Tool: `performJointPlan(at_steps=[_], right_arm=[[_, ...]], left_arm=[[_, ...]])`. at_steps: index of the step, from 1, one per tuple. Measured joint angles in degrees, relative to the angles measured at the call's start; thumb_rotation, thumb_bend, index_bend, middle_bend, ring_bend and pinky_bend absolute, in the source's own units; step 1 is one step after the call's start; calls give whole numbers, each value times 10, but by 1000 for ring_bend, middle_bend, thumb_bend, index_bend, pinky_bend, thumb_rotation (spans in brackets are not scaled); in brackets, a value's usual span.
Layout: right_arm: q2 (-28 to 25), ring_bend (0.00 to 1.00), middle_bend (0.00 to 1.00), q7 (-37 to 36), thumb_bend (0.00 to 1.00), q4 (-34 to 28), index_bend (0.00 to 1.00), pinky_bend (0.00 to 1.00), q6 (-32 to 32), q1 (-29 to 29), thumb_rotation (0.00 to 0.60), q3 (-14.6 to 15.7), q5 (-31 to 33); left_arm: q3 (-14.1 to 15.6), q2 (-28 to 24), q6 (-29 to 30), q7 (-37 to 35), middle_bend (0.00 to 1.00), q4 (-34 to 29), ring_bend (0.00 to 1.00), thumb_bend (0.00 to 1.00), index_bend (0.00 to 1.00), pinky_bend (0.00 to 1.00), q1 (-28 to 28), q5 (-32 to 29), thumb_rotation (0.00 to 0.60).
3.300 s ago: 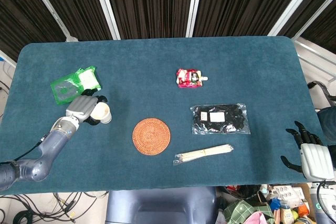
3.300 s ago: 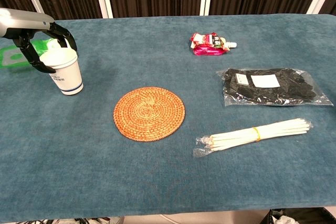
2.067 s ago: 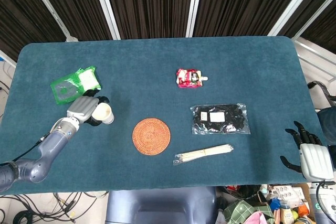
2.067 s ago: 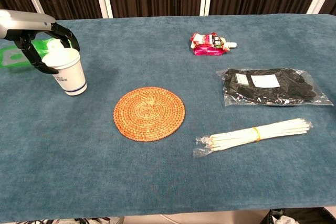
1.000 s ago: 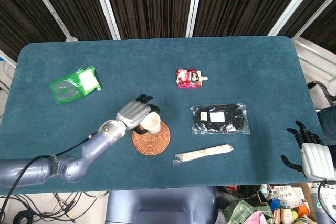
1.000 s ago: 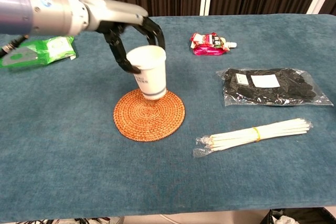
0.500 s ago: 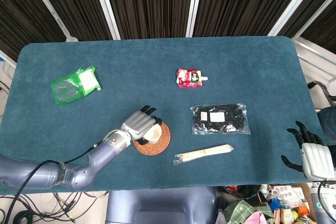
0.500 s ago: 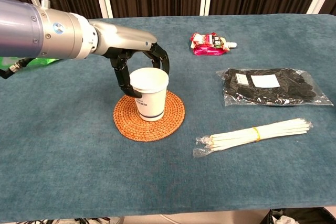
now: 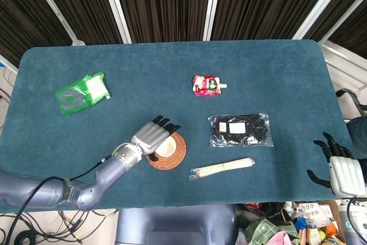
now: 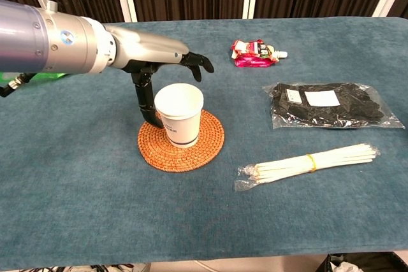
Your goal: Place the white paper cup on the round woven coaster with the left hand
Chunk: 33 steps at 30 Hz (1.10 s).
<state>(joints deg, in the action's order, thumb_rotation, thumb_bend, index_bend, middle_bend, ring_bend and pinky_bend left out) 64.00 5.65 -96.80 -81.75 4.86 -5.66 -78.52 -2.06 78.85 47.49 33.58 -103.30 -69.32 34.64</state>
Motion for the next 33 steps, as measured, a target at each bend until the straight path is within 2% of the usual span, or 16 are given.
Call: performJointPlan(at_steps=[8, 14, 20, 24, 29, 33], right_arm=[[0, 186, 53, 1, 133, 0, 222, 192, 0, 0, 600, 0, 0], [0, 186, 53, 0, 134, 1, 222, 192, 1, 0, 600, -1, 3], [1, 186, 53, 6, 133, 0, 222, 192, -3, -1, 600, -1, 1], [1, 186, 53, 7, 133, 1, 222, 192, -3, 0, 600, -2, 3], [2, 186, 53, 7, 133, 2, 222, 192, -7, 0, 600, -1, -3], [3, 186, 53, 6, 133, 3, 222, 192, -9, -1, 600, -1, -5]], left_arm=[[1, -52, 25, -1, 102, -41, 0, 68, 0, 0, 6, -3, 600], [2, -129, 76, -37, 102, -93, 0, 68, 43, 0, 51, 22, 600], [14, -228, 136, -99, 93, -138, 0, 68, 36, 0, 130, 105, 600], [36, -281, 200, -143, 80, -151, 0, 69, 19, 0, 208, 176, 600], [74, -305, 261, -189, 59, -140, 0, 68, 0, 0, 300, 224, 600], [101, -301, 328, -218, 57, -114, 0, 68, 0, 0, 375, 274, 600]])
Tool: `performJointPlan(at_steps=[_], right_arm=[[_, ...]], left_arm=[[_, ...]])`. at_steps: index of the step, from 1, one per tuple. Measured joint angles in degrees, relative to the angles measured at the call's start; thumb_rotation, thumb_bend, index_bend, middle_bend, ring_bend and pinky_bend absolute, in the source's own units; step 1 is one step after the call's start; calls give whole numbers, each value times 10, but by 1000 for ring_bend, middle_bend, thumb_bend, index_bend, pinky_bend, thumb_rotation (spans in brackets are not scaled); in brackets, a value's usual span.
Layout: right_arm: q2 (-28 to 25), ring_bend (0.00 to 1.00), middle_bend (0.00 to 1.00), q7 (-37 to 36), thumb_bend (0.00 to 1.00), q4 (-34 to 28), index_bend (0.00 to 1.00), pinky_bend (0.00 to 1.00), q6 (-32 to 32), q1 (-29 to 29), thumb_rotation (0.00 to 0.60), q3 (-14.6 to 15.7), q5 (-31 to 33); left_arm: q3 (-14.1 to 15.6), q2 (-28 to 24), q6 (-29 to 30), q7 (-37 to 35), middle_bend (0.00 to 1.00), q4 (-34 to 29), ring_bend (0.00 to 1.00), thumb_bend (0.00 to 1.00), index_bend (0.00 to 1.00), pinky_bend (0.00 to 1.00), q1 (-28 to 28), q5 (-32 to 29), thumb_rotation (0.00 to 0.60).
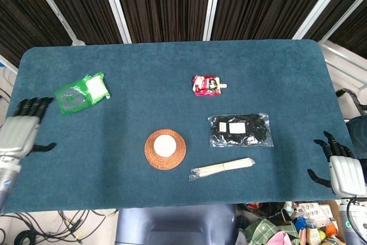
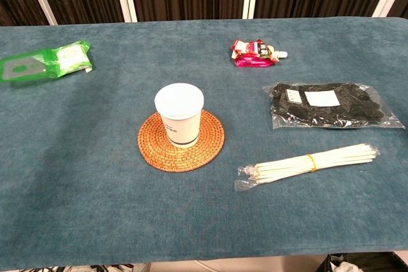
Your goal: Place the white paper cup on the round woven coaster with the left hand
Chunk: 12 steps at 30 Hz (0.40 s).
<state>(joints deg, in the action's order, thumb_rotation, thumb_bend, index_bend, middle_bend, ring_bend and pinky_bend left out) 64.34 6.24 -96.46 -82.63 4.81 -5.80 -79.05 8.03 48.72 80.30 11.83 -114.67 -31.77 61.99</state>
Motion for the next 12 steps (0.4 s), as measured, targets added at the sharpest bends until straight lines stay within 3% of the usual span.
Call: performJointPlan(at_steps=[8, 12], right_arm=[[0, 186, 53, 1, 133, 2, 222, 192, -1, 0, 600, 0, -1], [0, 186, 53, 0, 133, 2, 222, 192, -1, 0, 600, 1, -3]], left_arm=[[34, 58, 123, -112, 57, 108, 0, 68, 0, 0, 129, 132, 600], [43, 87, 152, -152, 57, 173, 0, 69, 0, 0, 175, 155, 600]])
